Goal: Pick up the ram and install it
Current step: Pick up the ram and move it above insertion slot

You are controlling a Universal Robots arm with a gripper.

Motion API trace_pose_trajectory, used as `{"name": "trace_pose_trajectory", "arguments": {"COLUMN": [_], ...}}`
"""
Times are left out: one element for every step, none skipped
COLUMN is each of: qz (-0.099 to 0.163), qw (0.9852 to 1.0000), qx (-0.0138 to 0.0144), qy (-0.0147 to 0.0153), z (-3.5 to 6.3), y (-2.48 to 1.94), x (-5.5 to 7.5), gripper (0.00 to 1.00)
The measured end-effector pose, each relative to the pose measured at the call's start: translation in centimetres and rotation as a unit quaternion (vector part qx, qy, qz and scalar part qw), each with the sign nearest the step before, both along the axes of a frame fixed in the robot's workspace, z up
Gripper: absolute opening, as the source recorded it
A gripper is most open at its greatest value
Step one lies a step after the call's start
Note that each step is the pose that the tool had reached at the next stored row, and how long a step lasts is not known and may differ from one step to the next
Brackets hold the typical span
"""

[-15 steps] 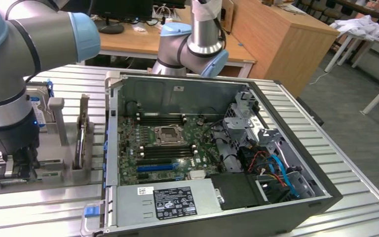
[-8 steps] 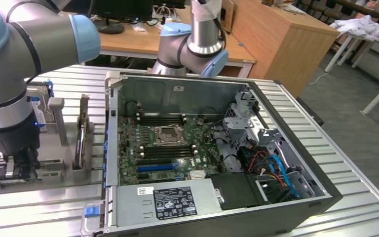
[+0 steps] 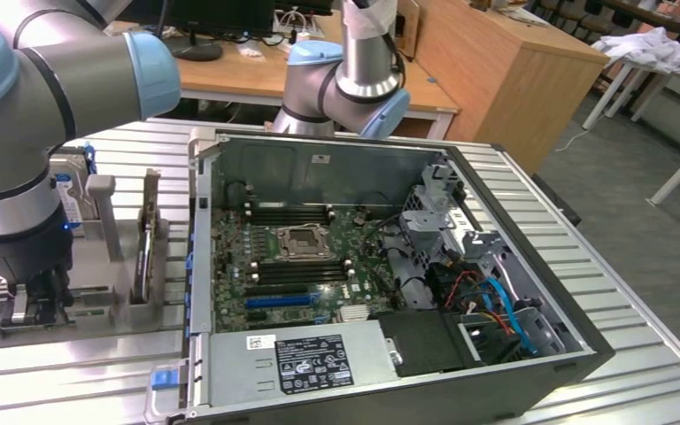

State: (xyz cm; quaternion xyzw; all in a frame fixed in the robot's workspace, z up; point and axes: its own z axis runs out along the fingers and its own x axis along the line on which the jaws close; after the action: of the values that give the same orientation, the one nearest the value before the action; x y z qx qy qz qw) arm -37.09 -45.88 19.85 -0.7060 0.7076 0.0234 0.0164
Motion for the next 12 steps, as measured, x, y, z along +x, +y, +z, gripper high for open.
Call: {"name": "trace_pose_trajectory", "arguments": {"qz": [0.000, 0.000, 0.000, 0.000, 0.000, 0.000, 0.000, 0.000, 0.000, 0.000, 0.000, 0.000], "qw": [1.0000, 1.0000, 1.0000, 1.0000, 1.0000, 1.0000, 1.0000, 1.0000, 1.0000, 1.0000, 1.0000, 1.0000], "qx": [0.0000, 0.0000, -0.0001, 0.0000, 0.0000, 0.0000, 0.0000, 0.0000, 0.0000, 0.0000, 0.0000, 0.0000], "qy": [0.0000, 0.0000, 0.0000, 0.0000, 0.0000, 0.0000, 0.0000, 0.0000, 0.0000, 0.0000, 0.0000, 0.0000], "z": [0.00, 0.00, 0.01, 0.01, 0.01, 0.01, 0.01, 0.01, 0.01, 0.01, 0.01, 0.00], "y": [-0.05, -0.10, -0.11, -0.11, -0.11, -0.11, -0.11, -0.12, -0.12, -0.12, -0.12, -0.12], "x": [0.00, -0.01, -0.01, -0.01, -0.01, -0.01, -0.01, -0.01, -0.01, -0.01, -0.01, -0.01], "gripper": [0.31, 0.31, 0.31, 0.31, 0.31, 0.31, 0.31, 0.31, 0.31, 0.31, 0.29, 0.29]}}
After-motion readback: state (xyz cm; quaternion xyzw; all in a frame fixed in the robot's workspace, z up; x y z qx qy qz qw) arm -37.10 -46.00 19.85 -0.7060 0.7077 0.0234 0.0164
